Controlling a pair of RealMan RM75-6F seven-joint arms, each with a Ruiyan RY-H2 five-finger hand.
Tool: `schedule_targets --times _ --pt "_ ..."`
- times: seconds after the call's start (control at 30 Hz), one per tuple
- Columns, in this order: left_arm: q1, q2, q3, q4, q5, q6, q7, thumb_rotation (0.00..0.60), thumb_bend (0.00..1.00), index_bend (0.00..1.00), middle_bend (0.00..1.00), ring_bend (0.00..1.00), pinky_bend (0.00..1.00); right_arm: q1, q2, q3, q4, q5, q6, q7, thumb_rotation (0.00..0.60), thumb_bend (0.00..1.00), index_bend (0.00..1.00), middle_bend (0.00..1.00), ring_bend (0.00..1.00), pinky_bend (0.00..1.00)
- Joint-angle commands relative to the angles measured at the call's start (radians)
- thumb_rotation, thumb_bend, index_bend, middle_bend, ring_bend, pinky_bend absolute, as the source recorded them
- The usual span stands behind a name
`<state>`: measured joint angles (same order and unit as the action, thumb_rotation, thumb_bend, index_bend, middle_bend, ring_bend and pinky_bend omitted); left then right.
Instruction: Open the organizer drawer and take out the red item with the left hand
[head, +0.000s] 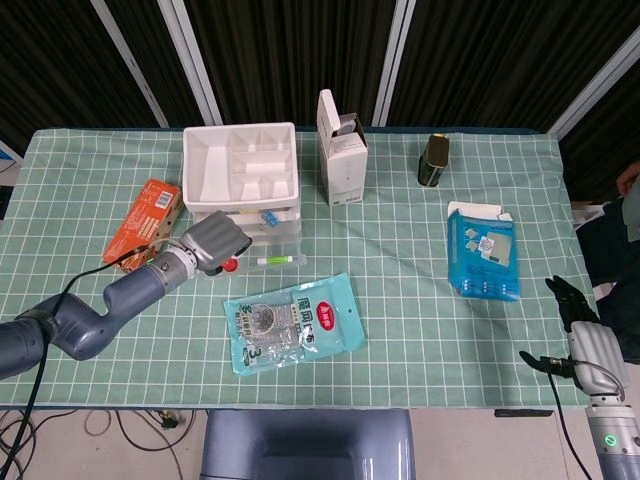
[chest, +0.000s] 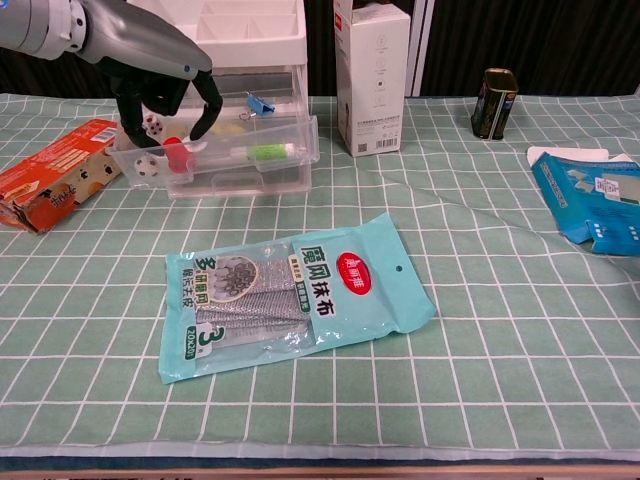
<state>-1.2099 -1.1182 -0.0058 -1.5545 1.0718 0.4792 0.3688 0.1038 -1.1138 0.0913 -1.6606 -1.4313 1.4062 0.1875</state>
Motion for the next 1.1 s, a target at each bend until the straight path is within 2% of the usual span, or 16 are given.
schedule_targets --times 0.03,0.3,0.67,0.9,1.1 --pt "-0.003 0.001 0.003 -0.002 -0.005 -0.003 0.002 0.600 0.26 0.48 1.00 1.00 1.00 0.000 0.000 0.000 0.000 0.000 0.000 0.001 0.600 0.01 0.00 0.00 0.00 0.22" --pt "-0.010 0.006 0.013 -0.005 -0.017 -0.009 0.002 0.600 0.35 0.52 1.00 1.00 1.00 0.000 0.001 -0.001 -0.002 0.000 -0.002 0.003 0.600 0.01 0.00 0.00 0.00 0.21" --pt "-0.009 0.015 0.010 -0.009 -0.026 0.013 -0.006 0.600 0.36 0.54 1.00 1.00 1.00 -0.001 0.003 -0.001 -0.003 0.000 -0.003 0.005 0.600 0.01 0.00 0.00 0.00 0.22" --pt "-0.007 0.054 -0.023 -0.042 -0.028 0.057 -0.024 0.600 0.36 0.54 1.00 1.00 1.00 -0.001 0.003 -0.001 -0.002 0.000 -0.004 0.005 0.600 0.01 0.00 0.00 0.00 0.22" --pt "0.006 0.122 -0.064 -0.122 -0.009 0.112 -0.047 0.600 0.36 0.54 1.00 1.00 1.00 -0.001 0.003 -0.002 -0.001 -0.003 -0.001 0.004 0.600 0.01 0.00 0.00 0.00 0.22"
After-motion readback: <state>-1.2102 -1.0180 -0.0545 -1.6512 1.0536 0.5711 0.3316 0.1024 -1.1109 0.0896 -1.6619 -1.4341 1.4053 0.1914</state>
